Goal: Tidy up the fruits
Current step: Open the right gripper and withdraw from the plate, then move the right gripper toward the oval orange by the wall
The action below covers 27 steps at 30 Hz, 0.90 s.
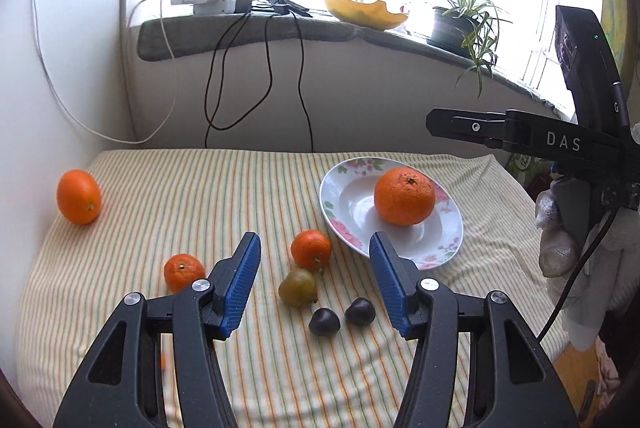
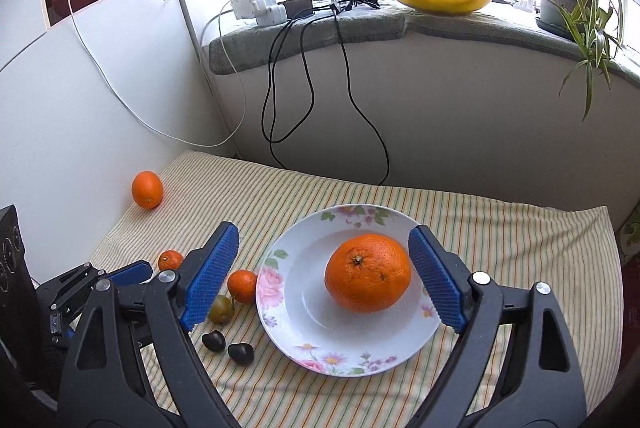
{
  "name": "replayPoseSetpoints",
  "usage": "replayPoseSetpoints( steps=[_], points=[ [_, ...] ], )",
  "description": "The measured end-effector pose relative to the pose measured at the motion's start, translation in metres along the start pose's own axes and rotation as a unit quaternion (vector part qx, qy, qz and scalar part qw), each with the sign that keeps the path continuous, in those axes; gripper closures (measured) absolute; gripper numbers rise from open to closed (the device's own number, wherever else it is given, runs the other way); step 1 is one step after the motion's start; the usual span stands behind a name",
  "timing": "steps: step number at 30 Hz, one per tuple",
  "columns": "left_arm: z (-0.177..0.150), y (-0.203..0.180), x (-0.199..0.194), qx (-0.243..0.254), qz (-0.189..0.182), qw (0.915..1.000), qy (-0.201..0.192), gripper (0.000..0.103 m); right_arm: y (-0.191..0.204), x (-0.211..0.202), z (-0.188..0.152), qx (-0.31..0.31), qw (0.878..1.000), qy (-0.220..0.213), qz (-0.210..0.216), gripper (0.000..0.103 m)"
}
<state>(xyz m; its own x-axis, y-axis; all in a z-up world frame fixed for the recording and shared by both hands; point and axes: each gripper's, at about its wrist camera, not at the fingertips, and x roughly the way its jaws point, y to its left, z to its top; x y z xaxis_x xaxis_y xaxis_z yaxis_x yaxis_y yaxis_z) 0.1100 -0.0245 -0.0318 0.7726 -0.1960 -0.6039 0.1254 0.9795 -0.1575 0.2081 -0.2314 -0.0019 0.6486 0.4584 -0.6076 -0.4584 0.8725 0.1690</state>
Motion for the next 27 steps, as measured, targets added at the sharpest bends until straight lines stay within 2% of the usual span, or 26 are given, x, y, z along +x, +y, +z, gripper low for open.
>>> replayPoseSetpoints(
  steps=[7, 13, 22, 25, 27],
  points=[
    [-0.021, 0.065, -0.022, -0.046, 0.048, 0.9978, 0.001, 0.047, 0.040, 0.005, 0.006, -0.025, 0.998, 0.011, 0.052, 0.014],
    [-0.029, 0.116, -0.031, -0.084, 0.088, 0.9925, -0.004, 0.047, 0.084, 0.031, 0.015, -0.058, 0.994, 0.031, 0.083, 0.014],
    [-0.030, 0.166, -0.026, -0.123, 0.111, 0.9861, -0.010, 0.047, 0.146, 0.092, 0.025, -0.085, 0.984, 0.082, 0.135, 0.014],
    [-0.030, 0.177, -0.023, -0.130, 0.117, 0.9845, -0.011, 0.041, 0.162, 0.112, 0.028, -0.085, 0.980, 0.099, 0.153, 0.014],
    [-0.029, 0.185, -0.020, -0.139, 0.118, 0.9832, -0.012, 0.041, 0.172, 0.126, 0.028, -0.085, 0.977, 0.110, 0.164, 0.014]
  ],
)
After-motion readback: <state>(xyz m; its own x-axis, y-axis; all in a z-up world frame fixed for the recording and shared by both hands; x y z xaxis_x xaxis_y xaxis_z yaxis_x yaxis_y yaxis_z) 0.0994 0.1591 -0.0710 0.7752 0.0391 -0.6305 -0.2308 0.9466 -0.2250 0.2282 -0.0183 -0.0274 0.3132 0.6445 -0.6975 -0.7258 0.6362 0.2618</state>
